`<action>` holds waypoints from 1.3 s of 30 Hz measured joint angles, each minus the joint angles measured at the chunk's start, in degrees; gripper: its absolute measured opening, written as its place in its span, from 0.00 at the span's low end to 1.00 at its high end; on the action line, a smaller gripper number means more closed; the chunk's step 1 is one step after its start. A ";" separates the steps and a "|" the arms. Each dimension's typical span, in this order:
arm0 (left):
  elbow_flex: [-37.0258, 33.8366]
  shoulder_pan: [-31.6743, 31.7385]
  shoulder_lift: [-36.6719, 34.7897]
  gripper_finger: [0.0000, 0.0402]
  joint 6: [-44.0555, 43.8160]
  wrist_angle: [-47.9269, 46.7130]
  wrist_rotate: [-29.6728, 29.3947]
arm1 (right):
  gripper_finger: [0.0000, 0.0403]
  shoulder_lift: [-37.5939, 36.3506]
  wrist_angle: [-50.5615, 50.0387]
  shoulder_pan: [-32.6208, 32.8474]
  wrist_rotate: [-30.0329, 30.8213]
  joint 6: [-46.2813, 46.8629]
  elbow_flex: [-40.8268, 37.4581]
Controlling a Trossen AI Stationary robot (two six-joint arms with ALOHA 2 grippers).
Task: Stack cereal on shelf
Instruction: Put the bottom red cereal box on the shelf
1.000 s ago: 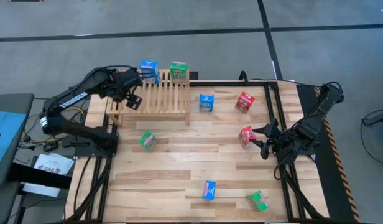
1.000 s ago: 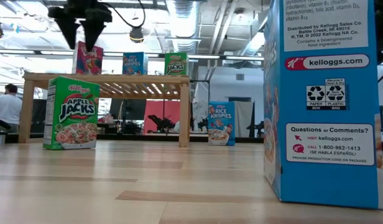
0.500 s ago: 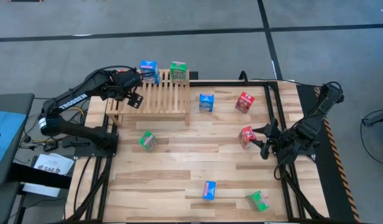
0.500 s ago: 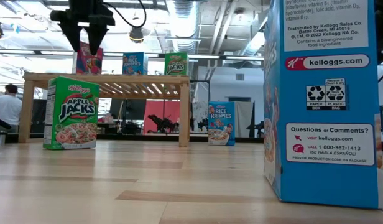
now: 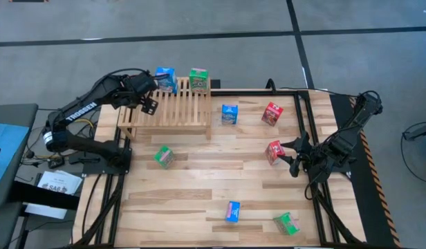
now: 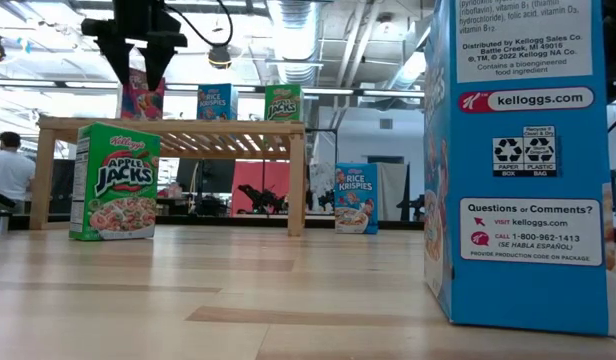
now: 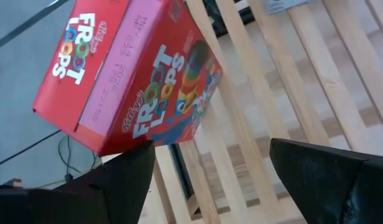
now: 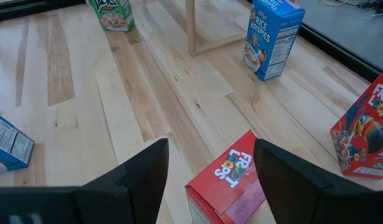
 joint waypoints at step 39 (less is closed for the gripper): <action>-4.39 3.46 -3.10 0.77 -1.99 -1.22 0.68 | 0.65 -0.01 -0.02 0.00 0.00 0.00 0.00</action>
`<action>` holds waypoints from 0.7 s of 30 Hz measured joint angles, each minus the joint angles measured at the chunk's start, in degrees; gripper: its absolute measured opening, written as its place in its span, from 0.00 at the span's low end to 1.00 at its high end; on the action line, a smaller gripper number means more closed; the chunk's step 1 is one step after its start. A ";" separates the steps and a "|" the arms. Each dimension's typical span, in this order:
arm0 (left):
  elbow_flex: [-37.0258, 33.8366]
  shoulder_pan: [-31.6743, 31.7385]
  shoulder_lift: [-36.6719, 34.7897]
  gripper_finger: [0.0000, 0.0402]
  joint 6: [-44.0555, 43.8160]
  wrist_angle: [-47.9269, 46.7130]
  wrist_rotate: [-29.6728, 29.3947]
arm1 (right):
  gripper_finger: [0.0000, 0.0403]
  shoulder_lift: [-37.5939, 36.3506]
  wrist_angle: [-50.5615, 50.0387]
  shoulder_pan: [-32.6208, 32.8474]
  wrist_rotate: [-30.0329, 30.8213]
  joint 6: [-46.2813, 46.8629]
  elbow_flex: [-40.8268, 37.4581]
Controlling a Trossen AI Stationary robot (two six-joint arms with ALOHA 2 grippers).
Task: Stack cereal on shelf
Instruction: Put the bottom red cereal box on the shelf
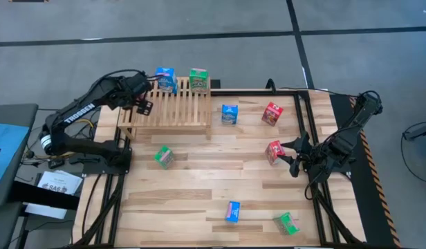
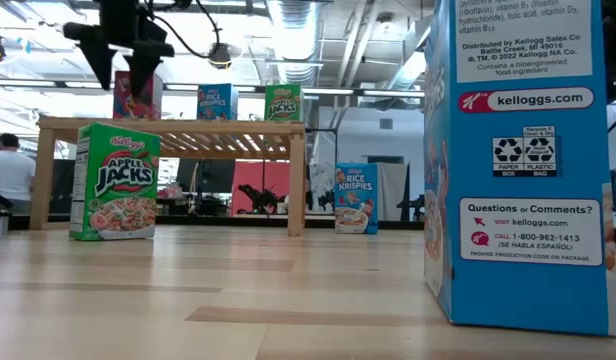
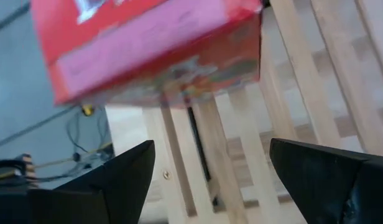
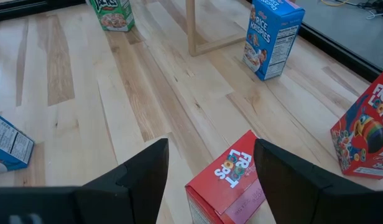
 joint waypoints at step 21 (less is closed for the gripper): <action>0.02 -4.74 -5.19 0.60 -10.97 -0.01 -4.59 | 0.65 -0.01 0.01 -0.01 0.00 0.00 0.00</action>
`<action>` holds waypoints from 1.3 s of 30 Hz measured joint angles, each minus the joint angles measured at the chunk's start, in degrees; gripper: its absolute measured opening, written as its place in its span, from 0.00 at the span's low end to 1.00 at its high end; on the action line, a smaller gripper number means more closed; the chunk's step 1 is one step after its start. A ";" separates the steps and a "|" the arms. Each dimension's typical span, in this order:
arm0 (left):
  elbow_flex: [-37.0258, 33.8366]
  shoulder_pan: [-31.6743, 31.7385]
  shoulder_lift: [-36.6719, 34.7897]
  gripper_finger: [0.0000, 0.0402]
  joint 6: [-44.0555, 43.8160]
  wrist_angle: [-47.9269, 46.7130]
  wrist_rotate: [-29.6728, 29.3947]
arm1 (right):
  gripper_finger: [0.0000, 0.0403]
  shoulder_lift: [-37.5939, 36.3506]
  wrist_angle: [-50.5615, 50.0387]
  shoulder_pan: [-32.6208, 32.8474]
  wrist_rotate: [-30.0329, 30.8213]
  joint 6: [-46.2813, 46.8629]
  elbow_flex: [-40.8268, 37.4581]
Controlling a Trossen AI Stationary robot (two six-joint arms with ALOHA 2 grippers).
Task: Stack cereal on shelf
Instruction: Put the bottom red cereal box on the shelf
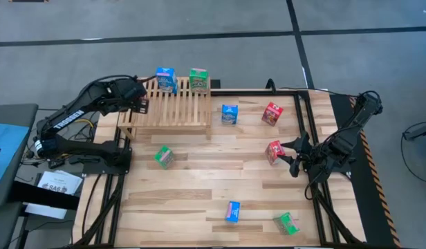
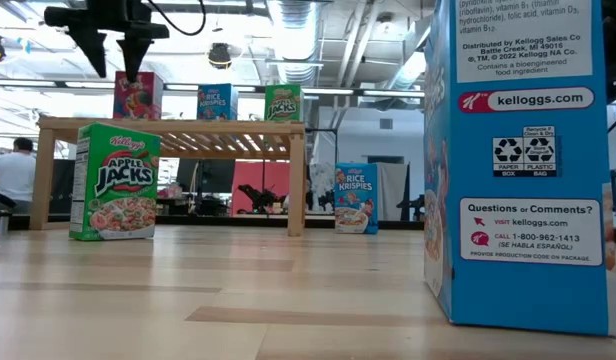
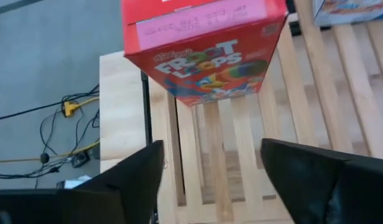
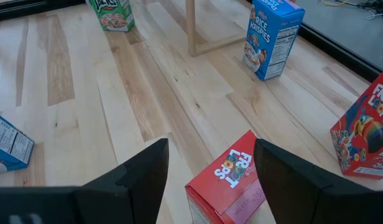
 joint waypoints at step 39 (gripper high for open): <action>-21.55 -0.50 -8.81 0.34 -2.31 24.18 -9.83 | 0.65 0.00 0.00 0.02 0.00 0.00 0.00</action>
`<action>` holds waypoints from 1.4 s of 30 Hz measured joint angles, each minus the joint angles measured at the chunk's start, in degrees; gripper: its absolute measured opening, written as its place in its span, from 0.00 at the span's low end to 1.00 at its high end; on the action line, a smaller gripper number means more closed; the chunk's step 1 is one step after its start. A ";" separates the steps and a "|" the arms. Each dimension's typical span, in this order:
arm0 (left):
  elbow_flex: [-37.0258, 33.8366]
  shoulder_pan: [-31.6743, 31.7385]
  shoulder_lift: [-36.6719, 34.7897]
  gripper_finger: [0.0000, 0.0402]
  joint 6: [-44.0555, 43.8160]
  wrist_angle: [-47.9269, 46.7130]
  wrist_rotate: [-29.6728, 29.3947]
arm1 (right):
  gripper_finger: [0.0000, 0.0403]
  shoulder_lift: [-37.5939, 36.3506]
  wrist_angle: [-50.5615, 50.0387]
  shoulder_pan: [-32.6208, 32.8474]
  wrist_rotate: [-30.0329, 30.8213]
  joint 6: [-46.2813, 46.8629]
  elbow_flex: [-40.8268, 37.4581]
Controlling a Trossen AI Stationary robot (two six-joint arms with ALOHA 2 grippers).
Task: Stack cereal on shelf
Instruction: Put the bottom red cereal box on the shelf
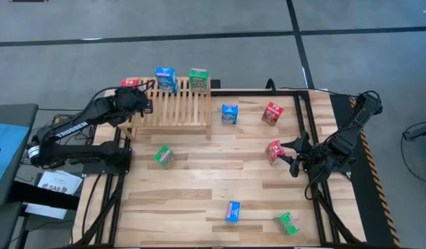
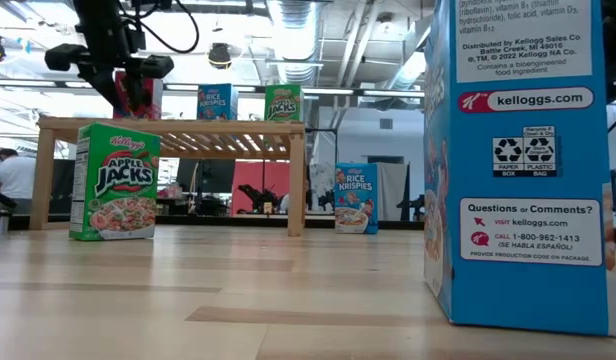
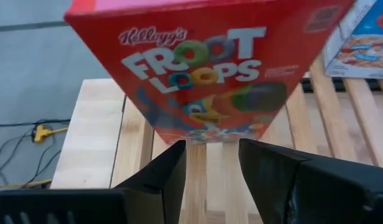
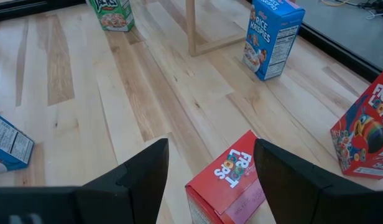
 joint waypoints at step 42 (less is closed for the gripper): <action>0.02 10.16 4.48 0.34 9.57 9.84 4.30 | 0.65 0.01 0.00 -0.02 0.00 0.00 0.00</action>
